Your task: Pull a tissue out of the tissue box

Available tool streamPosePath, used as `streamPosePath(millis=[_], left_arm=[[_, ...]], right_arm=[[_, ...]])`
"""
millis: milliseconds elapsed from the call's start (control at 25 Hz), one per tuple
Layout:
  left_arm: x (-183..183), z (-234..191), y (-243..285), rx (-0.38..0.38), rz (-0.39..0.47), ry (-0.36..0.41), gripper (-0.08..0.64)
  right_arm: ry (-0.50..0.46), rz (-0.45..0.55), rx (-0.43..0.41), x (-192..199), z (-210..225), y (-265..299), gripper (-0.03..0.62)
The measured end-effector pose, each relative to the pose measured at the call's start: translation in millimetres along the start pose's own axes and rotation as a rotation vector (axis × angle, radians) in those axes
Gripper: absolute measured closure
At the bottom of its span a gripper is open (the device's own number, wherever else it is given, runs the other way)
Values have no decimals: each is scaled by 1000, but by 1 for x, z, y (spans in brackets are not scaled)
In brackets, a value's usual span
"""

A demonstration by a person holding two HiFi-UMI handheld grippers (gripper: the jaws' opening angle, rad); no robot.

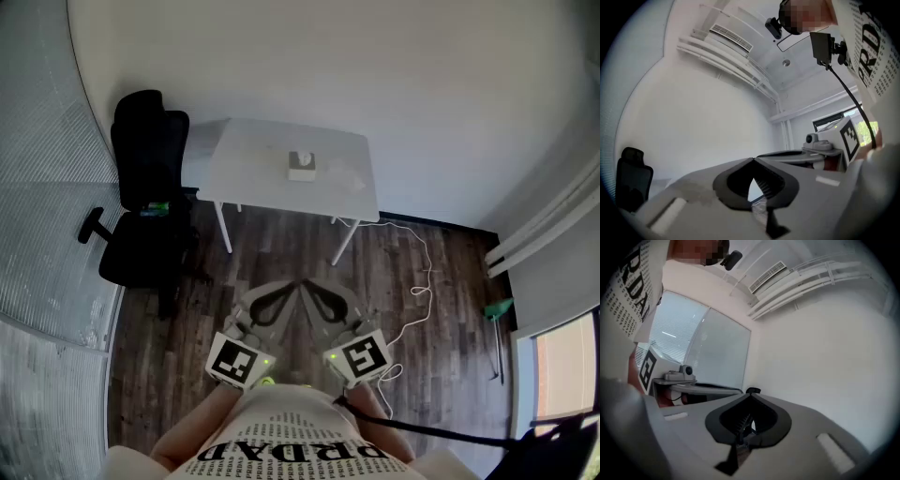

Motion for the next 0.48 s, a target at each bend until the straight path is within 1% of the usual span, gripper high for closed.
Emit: streamPosePath(millis=[200, 320, 480], left_arm=[[3, -2, 0, -6, 0, -6, 568], [3, -5, -2, -4, 6, -6, 568], [1, -7, -2, 1, 14, 10, 568]], right_arm=[[-14, 1, -5, 2, 0, 3, 584], [-5, 4, 0, 2, -2, 6, 584], [16, 39, 1, -1, -3, 6, 583]])
Point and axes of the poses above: the fingertips, and each gripper's own axes: y forward along the fingers, z to its right, x out of its underside, the point moved 9 cm from there along -y, backward along the fingers, and after that the axes turned 7 degrees about -z, right-handed, at the moved point
